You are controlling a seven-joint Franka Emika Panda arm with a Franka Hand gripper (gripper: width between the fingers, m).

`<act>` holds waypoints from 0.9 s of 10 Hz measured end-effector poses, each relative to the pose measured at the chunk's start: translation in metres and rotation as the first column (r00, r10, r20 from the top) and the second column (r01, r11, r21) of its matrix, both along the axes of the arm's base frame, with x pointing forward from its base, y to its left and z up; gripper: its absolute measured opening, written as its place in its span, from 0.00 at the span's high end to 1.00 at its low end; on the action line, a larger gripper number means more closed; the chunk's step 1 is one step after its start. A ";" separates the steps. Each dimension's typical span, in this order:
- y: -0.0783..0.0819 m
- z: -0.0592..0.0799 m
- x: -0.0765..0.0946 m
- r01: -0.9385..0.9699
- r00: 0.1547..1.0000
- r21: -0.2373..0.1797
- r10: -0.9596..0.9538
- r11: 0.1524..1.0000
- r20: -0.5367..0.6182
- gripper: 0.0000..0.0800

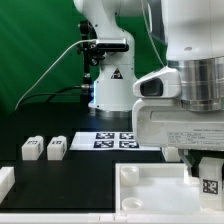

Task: Assemble one leg

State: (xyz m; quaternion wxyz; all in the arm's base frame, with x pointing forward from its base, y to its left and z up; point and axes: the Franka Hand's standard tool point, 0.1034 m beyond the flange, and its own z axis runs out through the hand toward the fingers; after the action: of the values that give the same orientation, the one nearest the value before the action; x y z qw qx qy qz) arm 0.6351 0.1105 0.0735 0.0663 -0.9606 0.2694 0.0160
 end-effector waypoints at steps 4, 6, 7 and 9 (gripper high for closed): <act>0.000 -0.001 -0.001 0.712 0.695 -0.013 -0.708 0.702 -0.126 0.64; 0.000 -0.001 -0.002 0.885 0.456 -0.023 -0.875 0.465 -0.161 0.64; 0.001 0.000 -0.003 0.948 0.305 -0.040 -0.936 0.316 -0.176 0.64; 0.000 0.000 -0.003 0.970 0.225 -0.055 -0.958 0.238 -0.178 0.63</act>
Offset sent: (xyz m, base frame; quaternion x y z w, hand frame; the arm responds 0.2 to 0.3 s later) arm 0.0283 0.0110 0.0044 0.1060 -0.0104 0.4679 0.8774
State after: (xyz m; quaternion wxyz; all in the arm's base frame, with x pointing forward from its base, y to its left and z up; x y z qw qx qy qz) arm 0.6324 0.1107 0.0739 0.0705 -0.5815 0.8079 0.0645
